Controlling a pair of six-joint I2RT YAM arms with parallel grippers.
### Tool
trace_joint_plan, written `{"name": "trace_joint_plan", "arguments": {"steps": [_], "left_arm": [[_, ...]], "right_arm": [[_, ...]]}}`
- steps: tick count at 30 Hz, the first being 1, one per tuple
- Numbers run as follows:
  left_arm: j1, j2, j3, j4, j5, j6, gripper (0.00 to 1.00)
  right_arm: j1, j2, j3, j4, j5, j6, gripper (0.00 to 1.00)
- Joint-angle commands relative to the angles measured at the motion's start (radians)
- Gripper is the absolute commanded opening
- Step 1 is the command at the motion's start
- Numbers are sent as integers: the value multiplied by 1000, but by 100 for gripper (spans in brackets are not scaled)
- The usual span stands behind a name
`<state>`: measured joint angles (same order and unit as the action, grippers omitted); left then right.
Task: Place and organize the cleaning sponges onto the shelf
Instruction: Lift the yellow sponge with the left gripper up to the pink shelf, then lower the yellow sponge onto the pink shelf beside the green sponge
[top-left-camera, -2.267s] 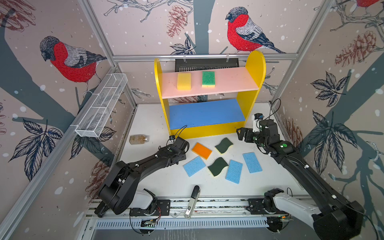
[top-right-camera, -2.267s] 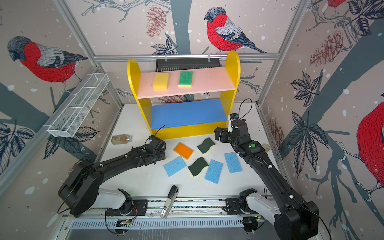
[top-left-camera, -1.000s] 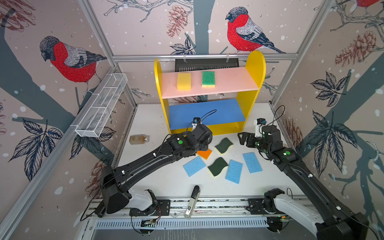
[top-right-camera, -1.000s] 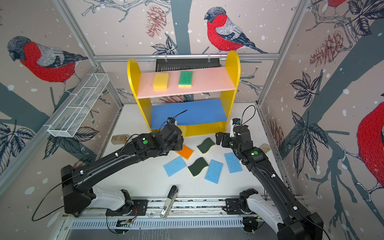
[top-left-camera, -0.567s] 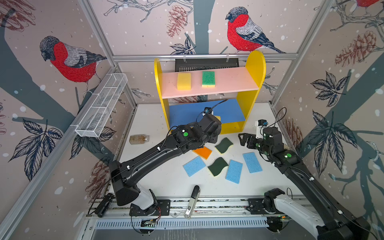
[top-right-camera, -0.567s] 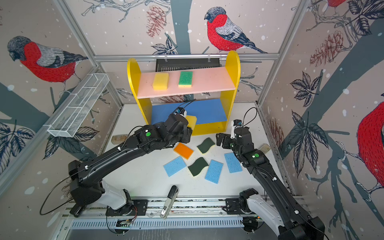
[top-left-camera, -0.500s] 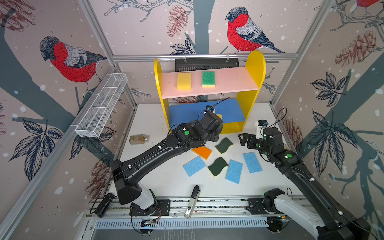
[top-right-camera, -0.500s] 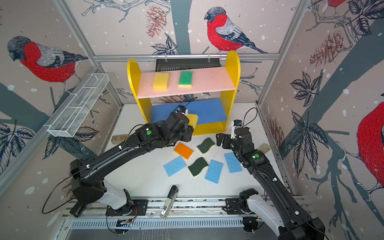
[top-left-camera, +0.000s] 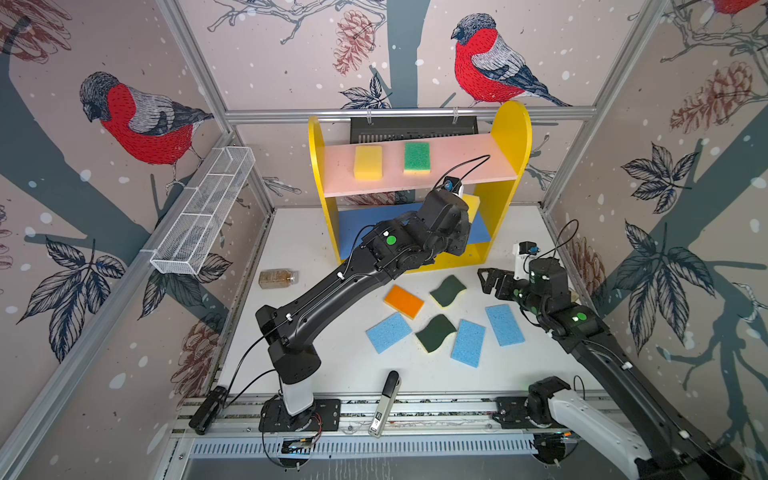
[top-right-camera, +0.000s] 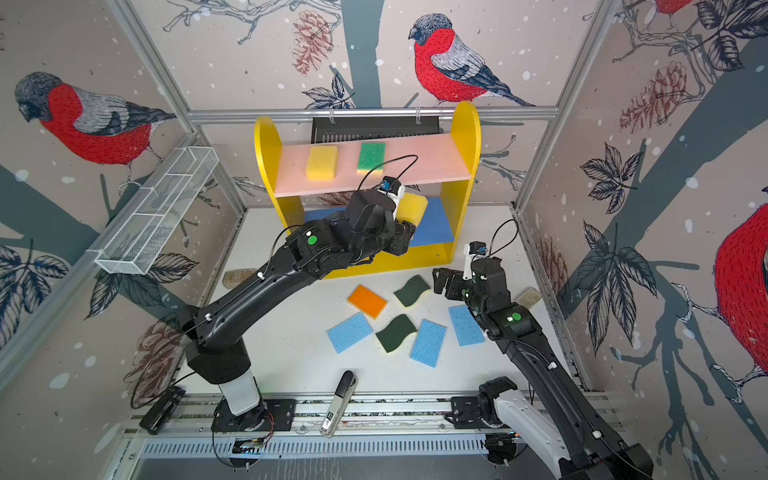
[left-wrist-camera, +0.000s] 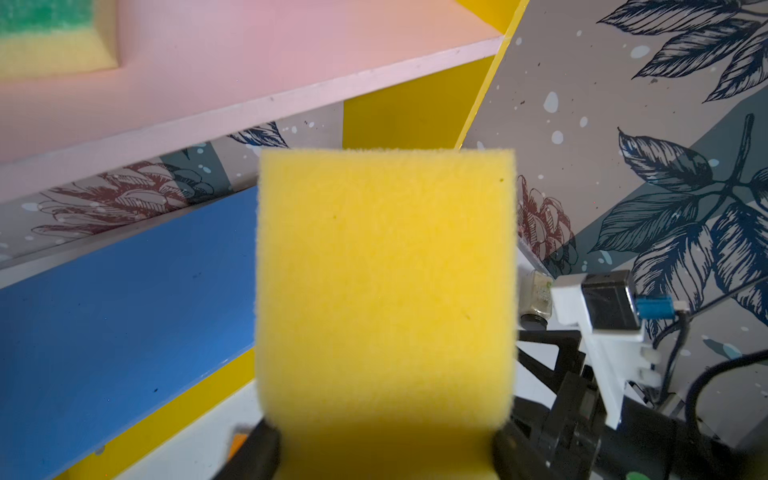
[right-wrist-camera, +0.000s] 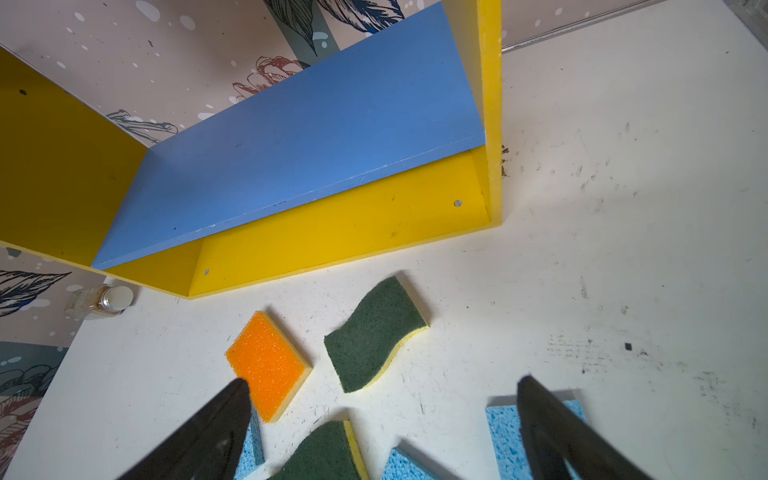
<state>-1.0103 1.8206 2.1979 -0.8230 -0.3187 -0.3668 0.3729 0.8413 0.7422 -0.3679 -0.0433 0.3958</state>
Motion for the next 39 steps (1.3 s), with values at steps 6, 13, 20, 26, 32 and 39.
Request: {"name": "trace_joint_plan", "arguments": {"steps": [6,13,20,26,32,39], "left_arm": [[22,143,225,71,28,90,58],[65,159,217,205,39,125,58],[88,172,198,393,61,171,59],[99,205,198,478,34,158,60],[101,252,200,585,-9,145,60],[101,323,254,642,-28,151,60]], "right_arm": [[1,-13,-9,11,-39,24,100],[3,-19,0,-6,-41,18,100],[3,-21,-10,-8,-47,24,100],[2,-19,-11,-13,-50,25,100],[3,-40,-6,-36,-64,30,100],[2,-56,-7,-53,-70,31,100]]}}
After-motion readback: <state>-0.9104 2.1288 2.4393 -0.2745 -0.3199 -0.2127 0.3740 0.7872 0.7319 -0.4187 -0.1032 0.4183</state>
